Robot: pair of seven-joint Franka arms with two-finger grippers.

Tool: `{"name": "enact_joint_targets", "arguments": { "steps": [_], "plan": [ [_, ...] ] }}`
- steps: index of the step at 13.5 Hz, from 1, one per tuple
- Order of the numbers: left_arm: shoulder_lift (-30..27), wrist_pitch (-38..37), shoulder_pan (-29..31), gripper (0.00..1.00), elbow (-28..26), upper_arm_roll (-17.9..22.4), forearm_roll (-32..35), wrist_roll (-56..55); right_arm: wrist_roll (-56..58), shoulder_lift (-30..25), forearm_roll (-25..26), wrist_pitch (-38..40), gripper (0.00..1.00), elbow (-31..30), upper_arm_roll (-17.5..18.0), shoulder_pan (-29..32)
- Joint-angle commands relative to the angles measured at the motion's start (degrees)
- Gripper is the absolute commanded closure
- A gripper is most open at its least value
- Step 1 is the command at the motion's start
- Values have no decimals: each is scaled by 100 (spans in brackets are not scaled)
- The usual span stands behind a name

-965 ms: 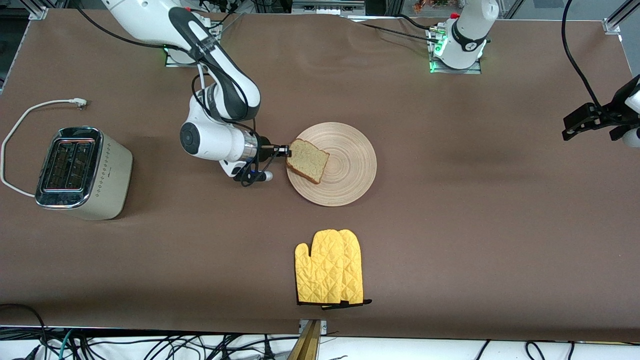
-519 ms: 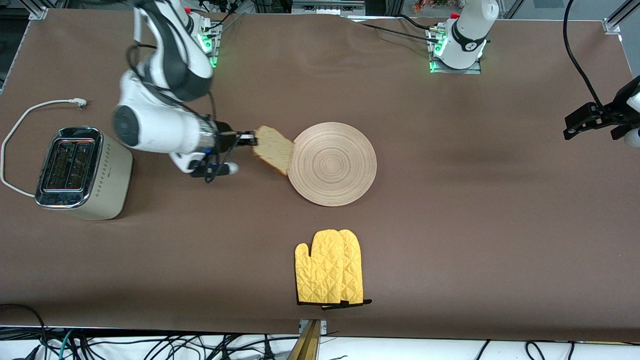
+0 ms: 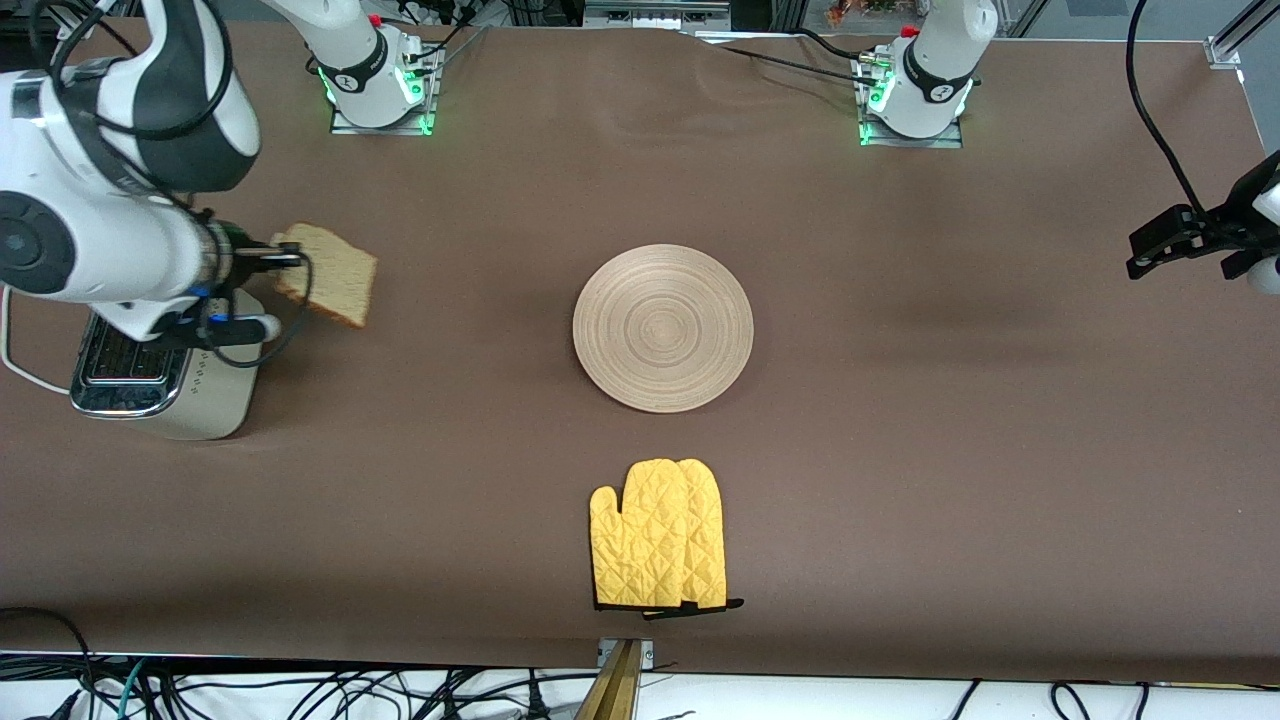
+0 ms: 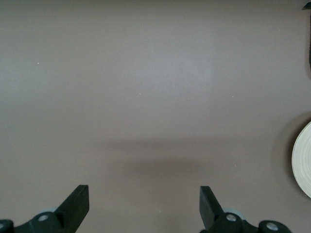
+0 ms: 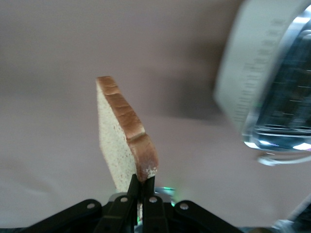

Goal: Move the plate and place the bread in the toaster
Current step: 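Lift the bread and carry it above the toaster with the right gripper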

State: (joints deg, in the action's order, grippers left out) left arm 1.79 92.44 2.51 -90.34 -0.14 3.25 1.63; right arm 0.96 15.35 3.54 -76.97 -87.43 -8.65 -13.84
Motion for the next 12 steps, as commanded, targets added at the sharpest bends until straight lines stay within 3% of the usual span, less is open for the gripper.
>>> {"name": "enact_joint_targets", "arguments": {
  "steps": [1,5,12],
  "plan": [
    [-29,-86,47,0,52,-21,-87,154,843,-6,278,270,100,156,-767,-49],
    [-29,-86,47,0,52,-21,-87,154,1011,-6,1314,244,100,156,-884,-49],
    [-21,-86,47,0,52,-21,-87,154,1362,73,1746,-300,100,156,-1164,100]
  ]
}}
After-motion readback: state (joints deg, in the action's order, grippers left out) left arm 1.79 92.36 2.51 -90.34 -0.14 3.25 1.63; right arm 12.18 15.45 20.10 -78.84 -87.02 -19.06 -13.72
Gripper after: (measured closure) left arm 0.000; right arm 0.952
